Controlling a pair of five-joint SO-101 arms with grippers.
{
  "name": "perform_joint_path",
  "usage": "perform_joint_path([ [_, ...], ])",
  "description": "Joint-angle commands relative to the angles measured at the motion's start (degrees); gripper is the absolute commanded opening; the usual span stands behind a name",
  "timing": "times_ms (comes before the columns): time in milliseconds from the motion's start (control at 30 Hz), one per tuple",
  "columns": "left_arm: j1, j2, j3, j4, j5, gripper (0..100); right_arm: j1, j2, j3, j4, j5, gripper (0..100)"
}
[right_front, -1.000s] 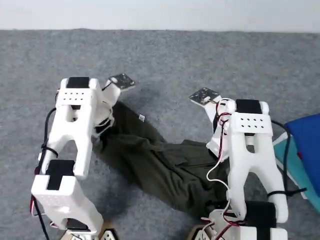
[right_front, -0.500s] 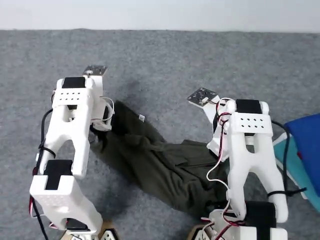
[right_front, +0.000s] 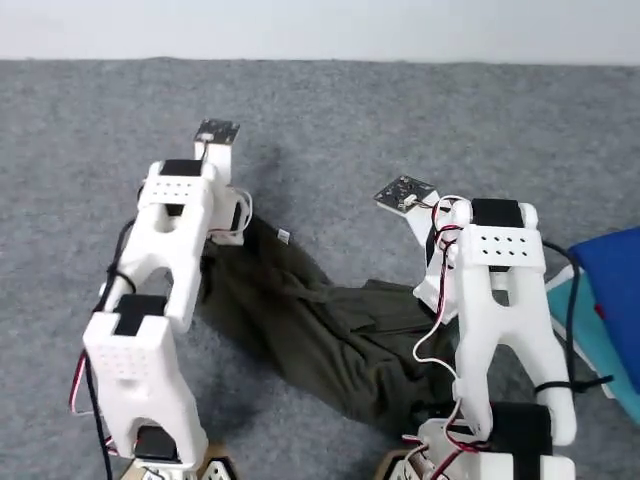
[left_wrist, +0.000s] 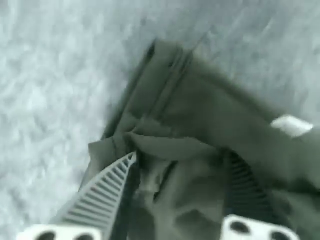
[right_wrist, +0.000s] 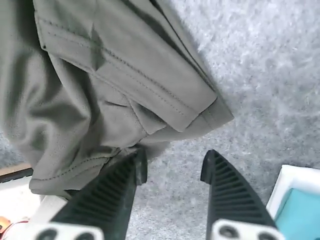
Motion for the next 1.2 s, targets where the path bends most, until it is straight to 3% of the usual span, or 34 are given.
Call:
perform_joint_path([
  [0, 2.02, 2.29, -9.98, -0.97, 0.79, 22, -1.89, -0.48, -2.46, 3.03, 0.62, 18.5],
  [100, 2.29, 4.04, -17.10, -0.70, 0.79, 22, -5.05, -0.48, -2.46, 4.26, 0.62, 18.5],
  [367, 2.02, 10.99, -35.56, 7.82, 0.70, 22, -6.73, 6.81, 0.62, -3.91, 0.62, 18.5],
  [700, 0.35, 13.98, -58.42, 27.43, 0.70, 22, -6.55, 18.07, 0.53, -10.33, 0.62, 18.3],
  [967, -4.22, 13.98, -58.77, 27.69, 0.62, 21, -6.46, 21.32, 0.53, -13.05, 0.70, 6.1],
  [1167, -6.68, 13.54, -52.44, 27.69, -3.52, 21, -6.37, 21.14, 0.53, -13.05, 2.64, 4.6],
])
